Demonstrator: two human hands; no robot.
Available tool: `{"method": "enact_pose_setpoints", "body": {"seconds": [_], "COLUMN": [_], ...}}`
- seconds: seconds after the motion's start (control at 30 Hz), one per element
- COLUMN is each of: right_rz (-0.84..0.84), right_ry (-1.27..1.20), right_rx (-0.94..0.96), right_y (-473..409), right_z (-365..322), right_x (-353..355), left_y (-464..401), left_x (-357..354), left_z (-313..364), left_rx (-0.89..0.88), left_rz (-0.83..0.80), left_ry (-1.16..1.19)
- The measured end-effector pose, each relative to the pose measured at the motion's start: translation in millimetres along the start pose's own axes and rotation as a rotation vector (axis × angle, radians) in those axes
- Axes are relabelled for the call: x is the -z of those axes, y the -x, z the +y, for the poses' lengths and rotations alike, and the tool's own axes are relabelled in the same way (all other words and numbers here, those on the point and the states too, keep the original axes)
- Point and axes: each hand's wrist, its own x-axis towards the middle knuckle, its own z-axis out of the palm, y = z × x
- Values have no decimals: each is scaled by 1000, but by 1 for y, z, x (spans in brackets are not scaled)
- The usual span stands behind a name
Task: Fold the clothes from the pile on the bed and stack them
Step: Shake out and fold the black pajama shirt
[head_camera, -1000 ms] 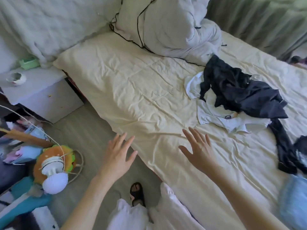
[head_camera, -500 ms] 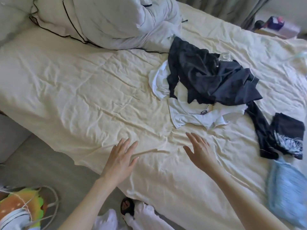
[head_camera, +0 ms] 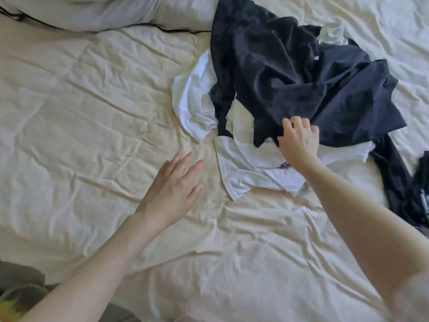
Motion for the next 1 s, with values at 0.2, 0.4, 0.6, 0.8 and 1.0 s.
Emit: {"method": "enact_pose_setpoints", "body": {"seconds": [0.2,0.4,0.6,0.8,1.0], "right_rz": [-37,128,214,48,-72], "right_ry": [262,-328,-777,-1071,-1148], "right_rx": [-90,-2,117,201,232], "right_y": [-41,-21,84,163,228], "right_z": [23,21,-21,-43,-58], "right_x": [-21,-15,25,84,129], "left_y": [-31,-38,-38,-3,86], "left_x": [-20,-21,8,39,71], "left_z": [-7,10,44,77,83], "left_rx": [2,-33,-137,-244,-86], "left_rz": [-40,-46,14,-46,139], "left_ry": [-15,-9,-20,-160,199]}}
